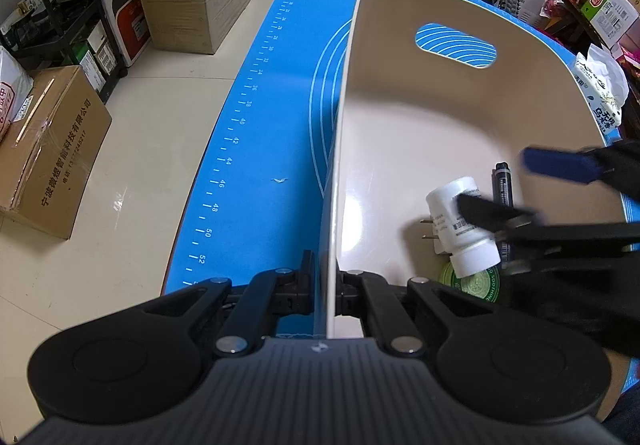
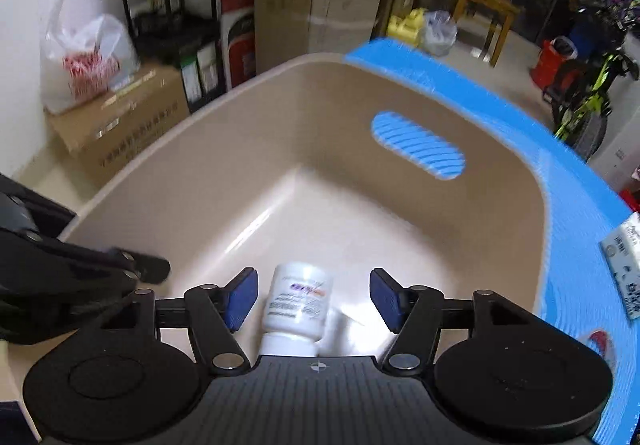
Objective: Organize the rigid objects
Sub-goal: 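Carry the white pill bottle with the right tool and release it into the bin, then move the right tool to the black TV remote and grasp it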
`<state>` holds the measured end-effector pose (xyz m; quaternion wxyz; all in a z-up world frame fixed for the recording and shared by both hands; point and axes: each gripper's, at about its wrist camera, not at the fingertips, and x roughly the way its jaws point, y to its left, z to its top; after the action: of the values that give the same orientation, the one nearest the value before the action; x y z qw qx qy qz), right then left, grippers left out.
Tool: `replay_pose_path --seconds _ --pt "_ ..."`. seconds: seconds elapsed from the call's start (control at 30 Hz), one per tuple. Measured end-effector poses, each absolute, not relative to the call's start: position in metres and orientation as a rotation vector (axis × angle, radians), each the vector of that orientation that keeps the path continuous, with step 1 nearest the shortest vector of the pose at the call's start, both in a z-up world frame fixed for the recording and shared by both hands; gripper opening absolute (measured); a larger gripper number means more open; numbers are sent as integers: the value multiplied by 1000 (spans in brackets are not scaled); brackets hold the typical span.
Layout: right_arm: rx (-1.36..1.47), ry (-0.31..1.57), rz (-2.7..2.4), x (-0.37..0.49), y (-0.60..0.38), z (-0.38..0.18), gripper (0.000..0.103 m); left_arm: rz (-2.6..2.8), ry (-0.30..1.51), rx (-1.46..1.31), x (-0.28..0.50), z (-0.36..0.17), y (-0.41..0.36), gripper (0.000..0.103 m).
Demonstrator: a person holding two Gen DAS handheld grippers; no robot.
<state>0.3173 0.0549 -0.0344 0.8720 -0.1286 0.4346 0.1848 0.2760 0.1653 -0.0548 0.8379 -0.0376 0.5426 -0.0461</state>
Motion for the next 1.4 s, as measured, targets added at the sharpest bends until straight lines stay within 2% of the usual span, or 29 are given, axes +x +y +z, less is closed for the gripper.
replay_pose_path --seconds 0.13,0.5,0.9,1.4 --pt "-183 825 352 303 30 -6 80 -97 1148 -79 276 -55 165 6" --pt "-154 741 140 257 -71 18 84 -100 1146 -84 275 -55 167 6" --pt "-98 831 -94 240 -160 -24 88 -96 1146 -80 275 -56 168 6" --pt "-26 969 -174 249 -181 -112 89 -96 1146 -80 275 -56 167 6"
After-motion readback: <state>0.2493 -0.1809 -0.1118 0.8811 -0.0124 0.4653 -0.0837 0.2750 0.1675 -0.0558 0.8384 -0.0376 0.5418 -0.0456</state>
